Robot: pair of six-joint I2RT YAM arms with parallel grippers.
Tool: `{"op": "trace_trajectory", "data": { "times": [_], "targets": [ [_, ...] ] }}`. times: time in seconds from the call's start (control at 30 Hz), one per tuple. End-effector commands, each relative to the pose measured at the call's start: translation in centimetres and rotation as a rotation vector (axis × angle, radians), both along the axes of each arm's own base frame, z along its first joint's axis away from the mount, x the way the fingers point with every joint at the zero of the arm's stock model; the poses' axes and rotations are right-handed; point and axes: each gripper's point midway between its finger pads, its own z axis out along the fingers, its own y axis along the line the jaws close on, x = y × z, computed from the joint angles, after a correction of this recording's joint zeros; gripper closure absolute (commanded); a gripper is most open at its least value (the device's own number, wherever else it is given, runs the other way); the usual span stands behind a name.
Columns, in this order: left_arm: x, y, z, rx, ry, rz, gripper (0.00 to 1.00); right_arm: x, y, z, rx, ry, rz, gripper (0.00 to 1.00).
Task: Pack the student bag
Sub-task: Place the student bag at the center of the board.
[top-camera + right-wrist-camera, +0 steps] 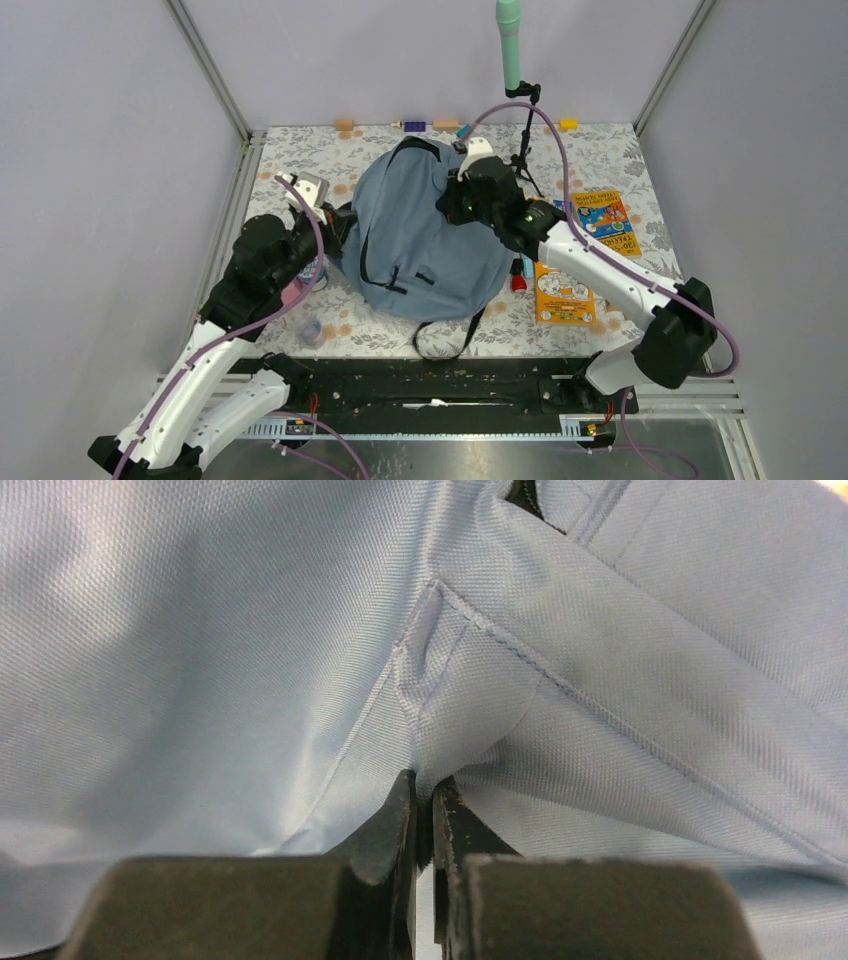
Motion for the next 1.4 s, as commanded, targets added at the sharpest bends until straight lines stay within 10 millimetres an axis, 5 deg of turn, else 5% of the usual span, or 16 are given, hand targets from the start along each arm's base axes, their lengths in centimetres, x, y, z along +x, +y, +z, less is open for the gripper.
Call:
{"op": "trace_trajectory", "data": {
  "times": [0.0, 0.27, 0.57, 0.63, 0.77, 0.87, 1.0, 1.17, 1.37],
  "targets": [
    [-2.0, -1.1, -5.1, -0.012, 0.174, -0.074, 1.0, 1.0, 1.5, 3.7, -0.102, -0.131, 0.139, 1.0],
    [-4.4, -2.8, -10.3, -0.104, 0.36, -0.138, 1.0, 1.8, 4.0, 1.7, -0.279, -0.13, 0.364, 1.0],
    [-5.3, -2.9, -14.5, -0.116, 0.518, -0.075, 1.0, 5.5, 4.4, -3.0, -0.376, -0.087, 0.263, 0.96],
    [-5.2, -2.2, -14.5, -0.091, 0.52, -0.042, 0.87, 5.9, 4.4, -3.6, -0.385, -0.084, 0.241, 0.8],
    [-4.8, -0.7, -13.5, -0.034, 0.487, 0.022, 0.4, 6.2, 4.6, -4.0, -0.375, -0.081, 0.231, 0.54],
    [-4.4, 0.2, -12.6, -0.003, 0.445, 0.054, 0.22, 6.0, 4.7, -3.6, -0.358, -0.091, 0.234, 0.42],
    [-4.0, 1.1, -11.4, 0.041, 0.394, 0.074, 0.12, 5.7, 4.5, -2.6, -0.336, -0.11, 0.234, 0.31],
    [-4.3, -0.1, -9.5, 0.068, 0.313, -0.042, 0.09, 4.8, 3.6, -0.7, -0.295, -0.119, 0.194, 0.13],
    [-5.1, -2.6, -8.4, 0.129, 0.226, -0.243, 0.08, 3.4, -0.7, 0.4, -0.244, -0.085, 0.045, 0.02]
  ]
}}
